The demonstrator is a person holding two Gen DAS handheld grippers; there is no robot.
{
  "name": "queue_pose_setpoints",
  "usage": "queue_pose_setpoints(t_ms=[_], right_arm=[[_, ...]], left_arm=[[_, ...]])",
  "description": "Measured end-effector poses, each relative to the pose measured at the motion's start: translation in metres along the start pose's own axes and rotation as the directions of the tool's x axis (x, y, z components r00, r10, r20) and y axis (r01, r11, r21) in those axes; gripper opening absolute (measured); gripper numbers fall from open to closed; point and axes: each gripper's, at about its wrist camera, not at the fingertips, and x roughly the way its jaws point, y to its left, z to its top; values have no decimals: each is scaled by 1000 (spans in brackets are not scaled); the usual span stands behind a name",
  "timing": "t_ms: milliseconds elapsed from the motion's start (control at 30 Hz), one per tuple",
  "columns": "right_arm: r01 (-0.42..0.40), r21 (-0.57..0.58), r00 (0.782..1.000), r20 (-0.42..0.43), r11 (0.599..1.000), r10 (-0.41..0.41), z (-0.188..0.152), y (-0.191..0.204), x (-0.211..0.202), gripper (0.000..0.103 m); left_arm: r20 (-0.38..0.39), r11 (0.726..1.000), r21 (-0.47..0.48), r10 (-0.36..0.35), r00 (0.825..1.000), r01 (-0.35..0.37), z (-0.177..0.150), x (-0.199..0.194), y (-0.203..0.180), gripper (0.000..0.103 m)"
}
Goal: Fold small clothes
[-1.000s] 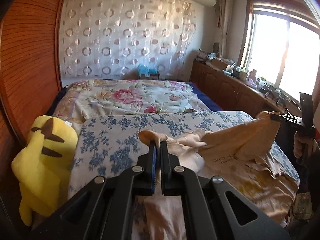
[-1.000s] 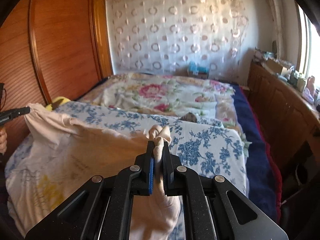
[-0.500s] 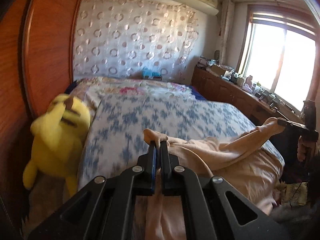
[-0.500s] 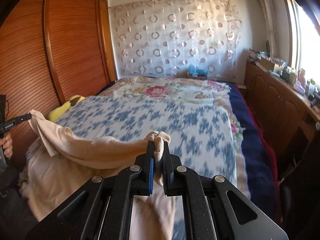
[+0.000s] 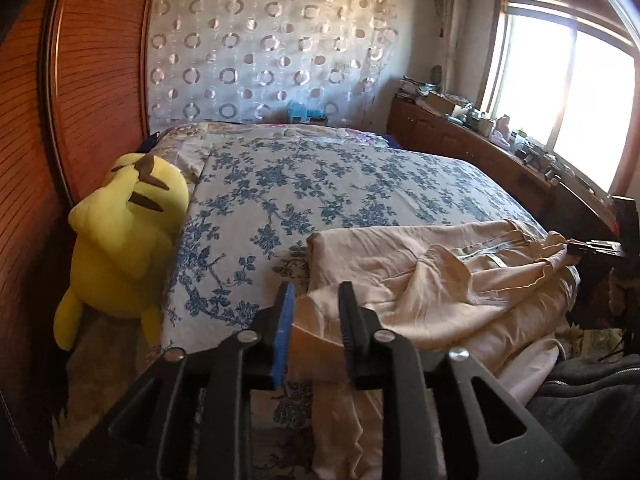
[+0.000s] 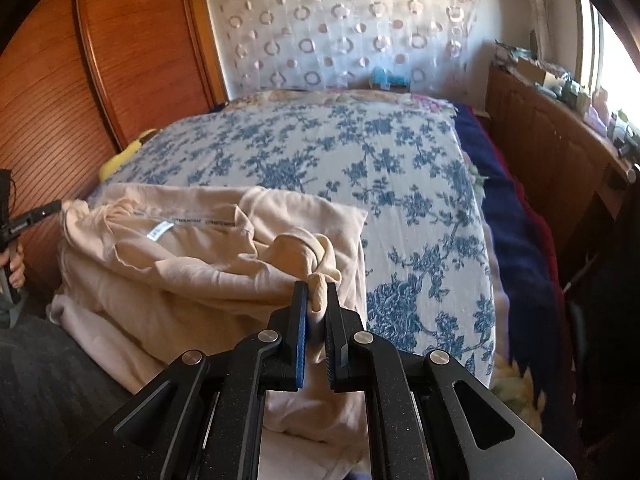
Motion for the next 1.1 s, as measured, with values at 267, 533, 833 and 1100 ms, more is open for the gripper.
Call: queue_pose_setpoints(t_ms=[267, 533, 833, 1100], right_arm=[[36, -17, 998, 61, 999, -35, 8, -1, -18, 48], [59, -39, 993, 107, 998, -54, 37, -9, -9, 66], [-3, -29, 1000, -2, 1000, 3, 58, -21, 66, 67], [-20, -16, 996, -86, 1000, 19, 49, -23, 96, 68]], left_arm=[[-24, 998, 52, 43, 999, -42, 17, 7, -2, 44], [-102, 996, 80, 58, 993, -50, 37, 52, -1, 45], [-197, 999, 48, 28, 980, -19, 50, 97, 10, 45], [-257, 998, 22, -46, 965, 53, 44, 117, 6, 45]])
